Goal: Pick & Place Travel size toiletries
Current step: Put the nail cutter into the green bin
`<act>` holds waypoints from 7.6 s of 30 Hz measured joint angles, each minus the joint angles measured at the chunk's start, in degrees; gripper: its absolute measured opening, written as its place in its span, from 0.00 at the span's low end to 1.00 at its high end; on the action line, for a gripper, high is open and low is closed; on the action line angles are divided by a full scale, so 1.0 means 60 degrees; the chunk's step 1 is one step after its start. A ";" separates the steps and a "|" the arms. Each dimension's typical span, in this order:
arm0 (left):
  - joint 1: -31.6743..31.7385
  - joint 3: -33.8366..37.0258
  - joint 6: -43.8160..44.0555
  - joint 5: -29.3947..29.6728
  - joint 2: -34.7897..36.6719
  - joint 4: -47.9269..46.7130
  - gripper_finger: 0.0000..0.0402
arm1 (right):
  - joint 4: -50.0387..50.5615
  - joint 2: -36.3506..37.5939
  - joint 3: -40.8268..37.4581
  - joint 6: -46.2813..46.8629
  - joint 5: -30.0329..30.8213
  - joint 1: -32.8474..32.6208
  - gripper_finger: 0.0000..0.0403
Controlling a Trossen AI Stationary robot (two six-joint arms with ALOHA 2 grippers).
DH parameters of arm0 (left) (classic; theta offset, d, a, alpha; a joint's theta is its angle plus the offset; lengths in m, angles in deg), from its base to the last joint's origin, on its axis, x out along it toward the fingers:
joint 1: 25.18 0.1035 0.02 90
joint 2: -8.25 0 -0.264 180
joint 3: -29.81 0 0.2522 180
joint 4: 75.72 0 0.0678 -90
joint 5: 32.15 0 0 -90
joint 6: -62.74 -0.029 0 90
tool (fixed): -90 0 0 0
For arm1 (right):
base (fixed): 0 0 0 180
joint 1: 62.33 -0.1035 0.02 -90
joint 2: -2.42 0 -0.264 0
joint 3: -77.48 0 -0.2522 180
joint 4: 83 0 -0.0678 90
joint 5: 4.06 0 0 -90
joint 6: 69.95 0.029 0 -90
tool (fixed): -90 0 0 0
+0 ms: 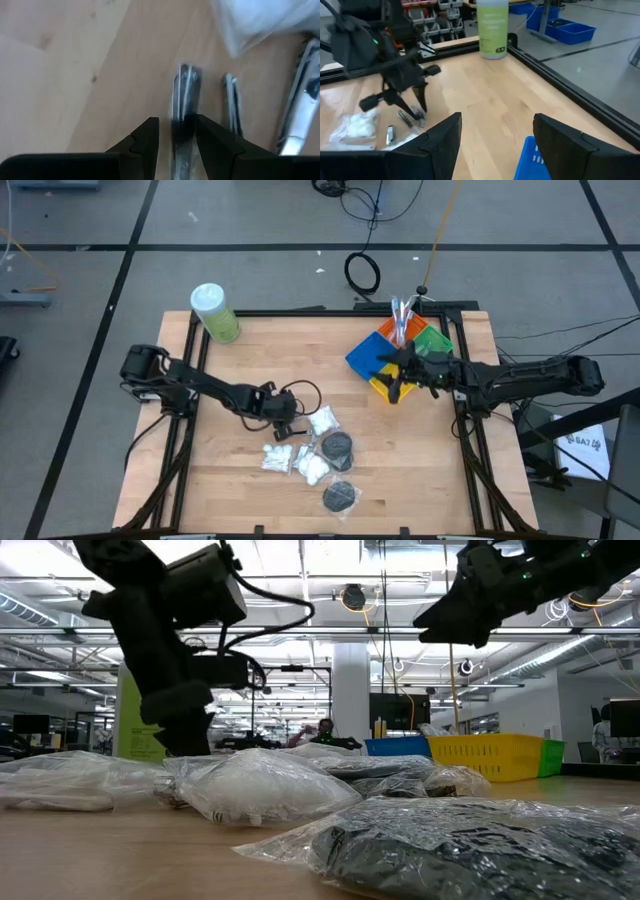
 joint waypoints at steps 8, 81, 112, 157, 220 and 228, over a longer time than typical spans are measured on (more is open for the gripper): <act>0.0230 -0.0031 -0.0015 0.0241 -0.0315 0.0017 0.32 | -0.0624 0.0000 -0.0525 0.0000 0.0015 -0.0093 0.58; 0.0217 -0.4080 -0.9111 0.4132 -0.0275 0.0212 0.07 | -0.6987 -0.6332 0.0939 0.3234 -0.1919 -0.0064 0.10; 0.0039 -0.0247 -0.2951 0.3561 0.2108 0.2795 0.23 | 0.6847 -0.1138 0.0936 0.4065 0.7289 -0.0259 0.10; -0.0105 -0.0152 0.1523 -0.0399 0.1955 -0.0667 0.36 | 0.1379 -0.1115 0.0933 0.0406 0.2432 -0.0331 0.50; -0.0607 -0.0672 0.0483 -0.0687 -0.0049 -0.2099 0.08 | -0.0783 -0.1118 -0.0379 -0.0739 -0.1738 -0.0468 0.45; -0.0565 -0.0674 0.0630 -0.0693 -0.0049 -0.2081 0.12 | -0.0758 -0.1118 -0.0379 -0.0710 -0.1741 -0.0468 0.44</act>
